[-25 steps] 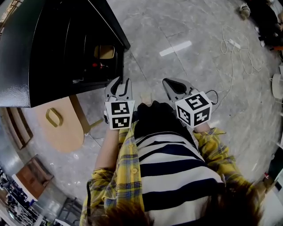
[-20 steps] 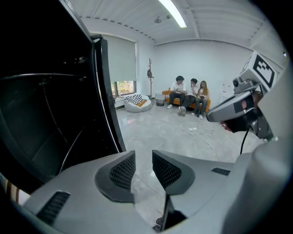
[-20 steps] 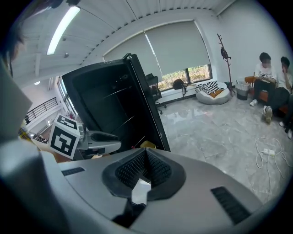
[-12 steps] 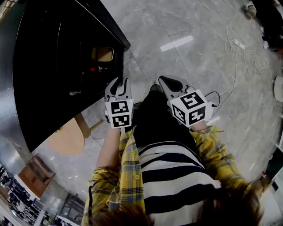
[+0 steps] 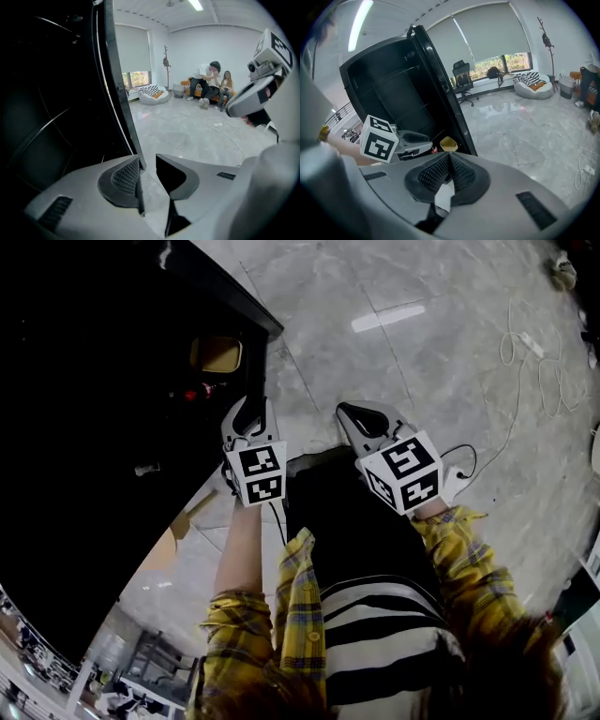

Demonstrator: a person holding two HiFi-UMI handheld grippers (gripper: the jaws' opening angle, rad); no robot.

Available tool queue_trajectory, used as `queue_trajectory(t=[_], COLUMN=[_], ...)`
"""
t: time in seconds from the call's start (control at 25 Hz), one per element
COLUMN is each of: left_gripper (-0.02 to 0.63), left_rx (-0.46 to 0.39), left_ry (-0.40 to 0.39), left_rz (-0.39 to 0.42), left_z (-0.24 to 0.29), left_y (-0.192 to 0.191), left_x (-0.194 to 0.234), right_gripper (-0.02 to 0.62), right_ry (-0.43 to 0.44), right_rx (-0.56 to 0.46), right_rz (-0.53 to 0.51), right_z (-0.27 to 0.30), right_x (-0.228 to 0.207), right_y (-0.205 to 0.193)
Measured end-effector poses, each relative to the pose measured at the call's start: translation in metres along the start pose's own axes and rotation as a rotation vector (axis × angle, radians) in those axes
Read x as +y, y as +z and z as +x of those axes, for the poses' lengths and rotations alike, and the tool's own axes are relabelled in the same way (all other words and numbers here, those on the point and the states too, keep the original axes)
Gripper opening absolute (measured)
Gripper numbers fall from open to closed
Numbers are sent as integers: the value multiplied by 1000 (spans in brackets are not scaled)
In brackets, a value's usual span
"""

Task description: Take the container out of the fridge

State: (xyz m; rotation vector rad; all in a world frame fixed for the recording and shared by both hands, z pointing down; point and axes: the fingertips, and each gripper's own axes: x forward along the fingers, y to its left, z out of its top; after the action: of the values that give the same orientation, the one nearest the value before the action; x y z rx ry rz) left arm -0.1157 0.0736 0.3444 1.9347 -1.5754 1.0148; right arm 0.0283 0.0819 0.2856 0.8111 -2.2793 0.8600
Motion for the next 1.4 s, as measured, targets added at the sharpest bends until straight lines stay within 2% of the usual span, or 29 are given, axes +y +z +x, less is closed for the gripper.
queue_trajectory(t=[0.36, 0.6, 0.76, 1.16, 1.4], left_gripper=[109, 109, 109, 109, 109], left_rx=[92, 119, 154, 222, 246], left_ry=[55, 91, 139, 162, 176], left_rz=[100, 130, 118, 75, 98], left_z=[68, 121, 147, 207, 232], left_y=[-41, -62, -75, -120, -129], left_x=[27, 44, 60, 82, 92], right_gripper=[28, 28, 28, 28, 28], right_ry=[44, 53, 63, 33, 29], right_rx=[53, 98, 125, 163, 177], right_rz=[-30, -28, -5, 31, 26], right_z=[78, 129, 148, 186, 198], right_x=[-23, -36, -42, -77, -85], right_y=[-16, -41, -57, -93, -101])
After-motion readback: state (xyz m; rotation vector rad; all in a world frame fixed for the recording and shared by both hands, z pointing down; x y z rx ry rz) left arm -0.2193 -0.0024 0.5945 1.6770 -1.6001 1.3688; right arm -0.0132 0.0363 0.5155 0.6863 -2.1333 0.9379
